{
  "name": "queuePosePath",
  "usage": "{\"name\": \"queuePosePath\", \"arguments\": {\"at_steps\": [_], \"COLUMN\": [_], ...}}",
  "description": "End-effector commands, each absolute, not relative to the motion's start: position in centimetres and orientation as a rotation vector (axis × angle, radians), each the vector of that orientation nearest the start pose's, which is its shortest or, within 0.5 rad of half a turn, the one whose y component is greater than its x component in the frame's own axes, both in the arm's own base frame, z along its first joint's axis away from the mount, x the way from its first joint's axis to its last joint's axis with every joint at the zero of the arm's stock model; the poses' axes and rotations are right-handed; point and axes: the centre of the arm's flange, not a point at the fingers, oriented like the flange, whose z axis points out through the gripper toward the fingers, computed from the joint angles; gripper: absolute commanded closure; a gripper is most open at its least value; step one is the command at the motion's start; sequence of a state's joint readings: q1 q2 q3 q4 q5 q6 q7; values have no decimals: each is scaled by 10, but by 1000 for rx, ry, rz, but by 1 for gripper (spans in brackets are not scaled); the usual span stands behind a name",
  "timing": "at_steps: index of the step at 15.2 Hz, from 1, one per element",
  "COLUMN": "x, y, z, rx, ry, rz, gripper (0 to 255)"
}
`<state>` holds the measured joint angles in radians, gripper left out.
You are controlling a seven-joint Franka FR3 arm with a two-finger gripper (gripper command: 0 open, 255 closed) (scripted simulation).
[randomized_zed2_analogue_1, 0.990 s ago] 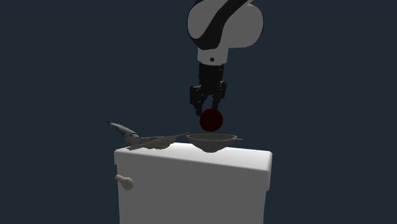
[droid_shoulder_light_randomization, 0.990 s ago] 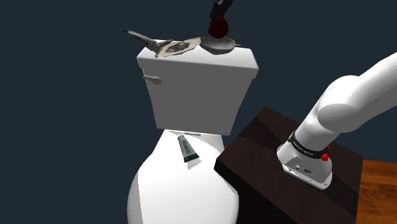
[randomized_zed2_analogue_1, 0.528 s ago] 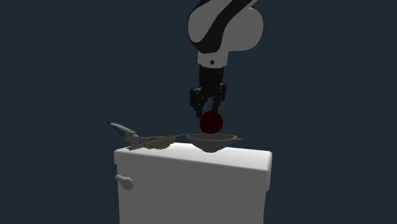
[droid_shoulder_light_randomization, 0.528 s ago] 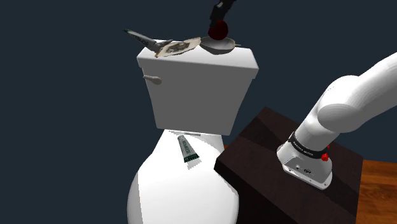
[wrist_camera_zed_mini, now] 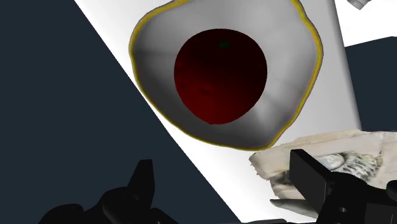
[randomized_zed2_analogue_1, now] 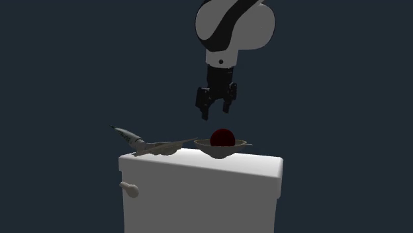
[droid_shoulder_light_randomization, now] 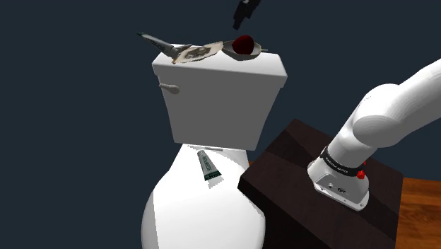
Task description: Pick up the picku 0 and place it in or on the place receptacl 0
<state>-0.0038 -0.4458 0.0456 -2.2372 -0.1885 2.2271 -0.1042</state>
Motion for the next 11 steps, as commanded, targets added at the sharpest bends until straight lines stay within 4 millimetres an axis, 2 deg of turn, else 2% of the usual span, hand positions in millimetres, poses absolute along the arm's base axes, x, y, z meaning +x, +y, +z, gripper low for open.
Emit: {"name": "queuePosePath", "arguments": {"at_steps": [1,3,11], "x": [448,438,438], "y": [19,23,23], "z": [607,628,628], "rx": [-3248,-3248,-3248], "ry": [-372,-372,-372], "rz": [-709,-709,-709], "gripper": [0,0,0]}}
